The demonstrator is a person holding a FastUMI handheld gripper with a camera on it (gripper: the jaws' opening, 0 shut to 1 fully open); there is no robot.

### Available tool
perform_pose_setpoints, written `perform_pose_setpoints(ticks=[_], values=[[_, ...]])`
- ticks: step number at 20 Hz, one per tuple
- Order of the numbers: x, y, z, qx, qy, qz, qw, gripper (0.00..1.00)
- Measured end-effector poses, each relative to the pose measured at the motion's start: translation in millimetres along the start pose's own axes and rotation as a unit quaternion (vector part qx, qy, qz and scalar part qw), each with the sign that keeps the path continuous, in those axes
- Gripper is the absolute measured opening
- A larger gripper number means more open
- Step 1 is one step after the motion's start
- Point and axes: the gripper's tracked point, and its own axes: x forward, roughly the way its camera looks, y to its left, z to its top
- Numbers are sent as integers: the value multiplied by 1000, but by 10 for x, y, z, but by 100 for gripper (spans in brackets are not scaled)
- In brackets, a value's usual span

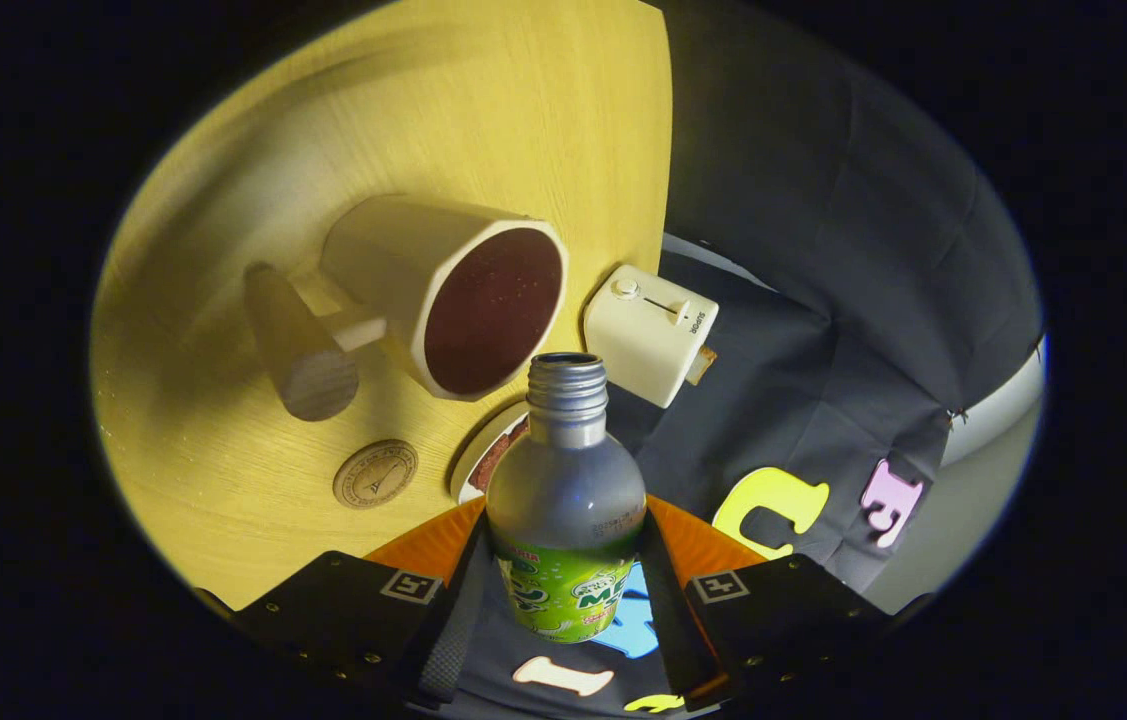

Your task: Take the bottle from table, then pour the juice into the cup, finally place the bottle on the coaster

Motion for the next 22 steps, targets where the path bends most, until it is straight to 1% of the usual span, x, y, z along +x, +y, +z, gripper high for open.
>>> perform_pose_setpoints(ticks=[4,7,10,14,16,19,22], values=[[-9,66,-64,71,2,11,997,76],[-4,76,-99,123,4,18,992,76],[-21,67,-86,177,-4,21,984,76],[-23,151,-113,236,-3,39,971,76],[-25,252,-164,285,5,52,957,76],[4,434,-265,360,22,79,929,76],[30,491,-390,419,38,89,903,76]])
